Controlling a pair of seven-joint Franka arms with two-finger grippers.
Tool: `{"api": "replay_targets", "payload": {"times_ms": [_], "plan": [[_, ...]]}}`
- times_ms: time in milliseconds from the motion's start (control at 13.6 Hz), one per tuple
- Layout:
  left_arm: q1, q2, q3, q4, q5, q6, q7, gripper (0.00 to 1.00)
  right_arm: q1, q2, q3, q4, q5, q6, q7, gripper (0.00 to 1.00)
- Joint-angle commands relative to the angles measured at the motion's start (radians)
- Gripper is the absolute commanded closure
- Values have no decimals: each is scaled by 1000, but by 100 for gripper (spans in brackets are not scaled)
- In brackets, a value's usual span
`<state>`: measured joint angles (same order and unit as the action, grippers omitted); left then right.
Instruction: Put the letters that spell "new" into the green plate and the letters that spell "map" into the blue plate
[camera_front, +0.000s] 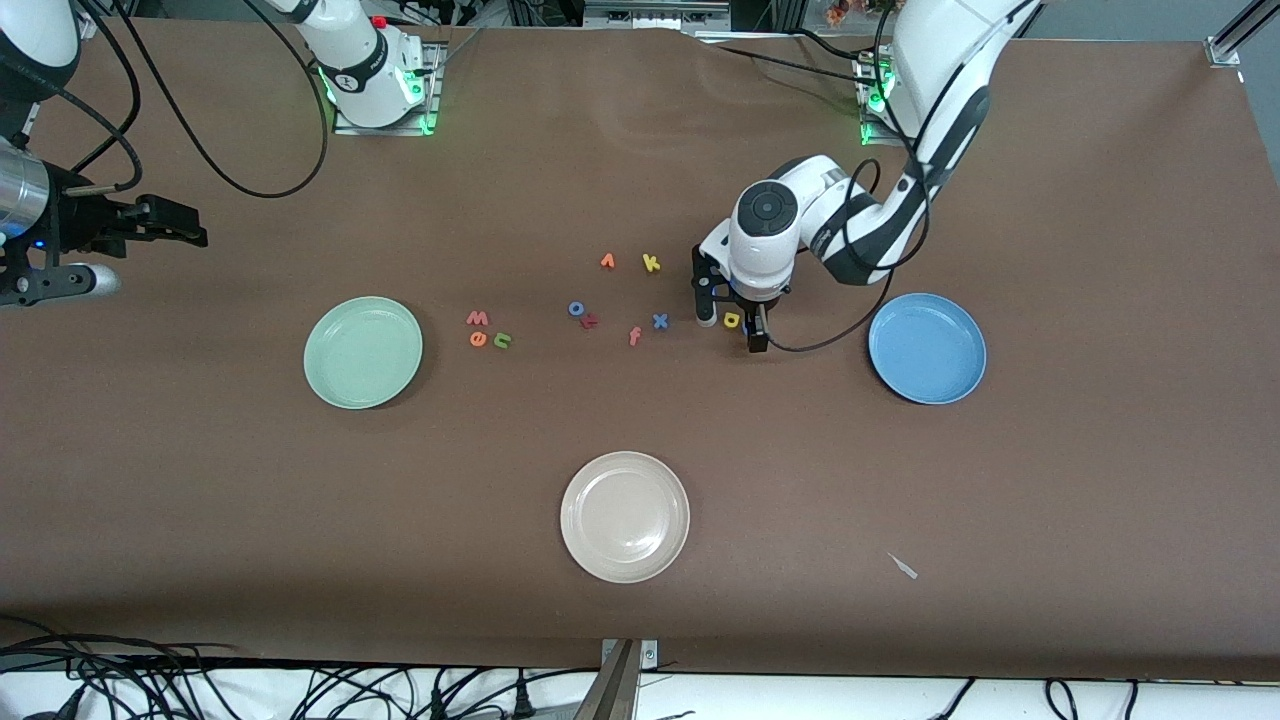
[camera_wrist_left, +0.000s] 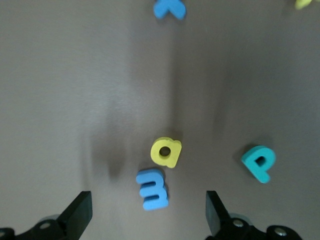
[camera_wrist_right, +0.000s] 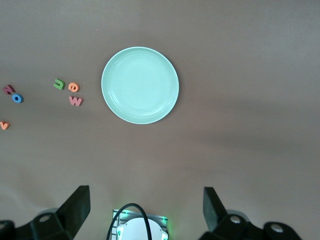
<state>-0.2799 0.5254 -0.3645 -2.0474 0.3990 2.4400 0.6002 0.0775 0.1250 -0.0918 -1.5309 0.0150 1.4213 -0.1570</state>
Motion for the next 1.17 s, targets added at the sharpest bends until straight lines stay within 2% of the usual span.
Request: {"api": "replay_targets", "payload": {"times_ms": [0,147,220,293,367,440,514,660,807,1101], "plan": [[1,21,1,7,50,22,15,6,-1,-7,1,0,16,-10,8,0],[5,36,1,9,52,34,15,15,-1,-5,1,-2,16,-8,8,0],[10,41,2,9,52,36,15,25,-1,-5,1,0,16,-8,8,0],[10,44,2,9,52,36,15,37,-1,-5,1,0,16,-10,8,0],[10,44,2,9,52,34,13,58,-1,-5,1,-3,16,-13,8,0],[10,44,1,9,52,34,12,69,-1,-5,1,-3,17,-13,8,0],[10,47,1,9,52,34,12,76,-1,-7,1,-2,17,-13,10,0],[11,41,1,9,52,25,18,100,-1,-7,1,-3,17,-13,10,0],[14,-13,1,13,52,-24,26,100,-1,-5,1,-3,17,-13,8,0],[56,-149,1,36,52,-263,32,100,-1,-7,1,2,17,-2,10,0]]}}
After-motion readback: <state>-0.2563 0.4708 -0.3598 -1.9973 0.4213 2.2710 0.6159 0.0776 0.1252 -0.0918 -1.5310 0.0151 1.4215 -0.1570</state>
